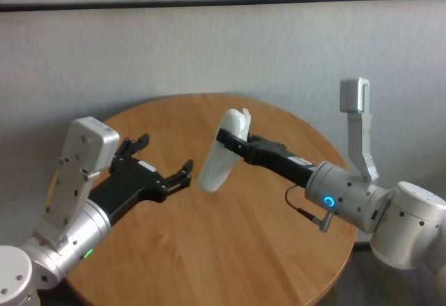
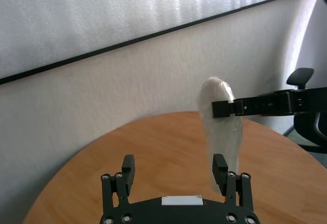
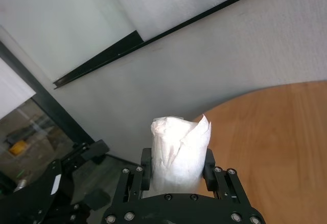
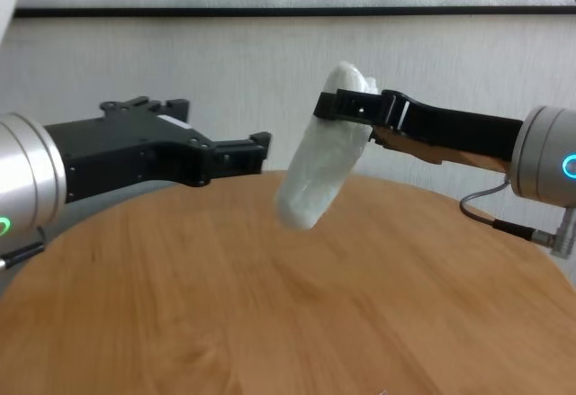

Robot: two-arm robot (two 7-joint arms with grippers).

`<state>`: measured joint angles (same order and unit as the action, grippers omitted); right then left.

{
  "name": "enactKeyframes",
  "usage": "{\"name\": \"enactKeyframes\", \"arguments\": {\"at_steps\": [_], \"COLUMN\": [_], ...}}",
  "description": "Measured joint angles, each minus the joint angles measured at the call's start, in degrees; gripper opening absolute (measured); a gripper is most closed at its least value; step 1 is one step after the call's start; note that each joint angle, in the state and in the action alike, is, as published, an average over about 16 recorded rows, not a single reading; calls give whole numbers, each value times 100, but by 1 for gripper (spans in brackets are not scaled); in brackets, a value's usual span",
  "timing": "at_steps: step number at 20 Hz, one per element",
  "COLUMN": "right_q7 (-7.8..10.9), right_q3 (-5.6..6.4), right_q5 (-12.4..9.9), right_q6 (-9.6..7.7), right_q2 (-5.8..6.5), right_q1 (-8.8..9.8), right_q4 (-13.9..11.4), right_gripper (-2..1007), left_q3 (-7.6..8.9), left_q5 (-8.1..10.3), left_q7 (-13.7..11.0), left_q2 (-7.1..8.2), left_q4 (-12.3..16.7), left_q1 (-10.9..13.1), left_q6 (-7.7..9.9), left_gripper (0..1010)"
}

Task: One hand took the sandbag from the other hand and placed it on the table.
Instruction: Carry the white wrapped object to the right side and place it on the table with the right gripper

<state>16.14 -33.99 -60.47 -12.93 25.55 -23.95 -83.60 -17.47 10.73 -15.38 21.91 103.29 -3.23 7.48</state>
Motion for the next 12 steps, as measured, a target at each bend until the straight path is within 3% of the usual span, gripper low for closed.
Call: {"name": "enactKeyframes", "arguments": {"at_steps": [6, 12], "right_q7": [-116, -227], "right_q3": [67, 106], "right_q5": [154, 349], "right_q6": [-13, -72], "right_q2": [-21, 0], "right_q1": [-13, -16], "right_q4": [48, 59], "right_gripper": [575, 575], "left_q3": [149, 199], "left_q5": [-111, -169], "left_q7": [240, 314], "left_q2": [-117, -171], "left_q4": [46, 56], "left_q1": [105, 139], "left_q6": [149, 219], "left_gripper": [1000, 1000]}}
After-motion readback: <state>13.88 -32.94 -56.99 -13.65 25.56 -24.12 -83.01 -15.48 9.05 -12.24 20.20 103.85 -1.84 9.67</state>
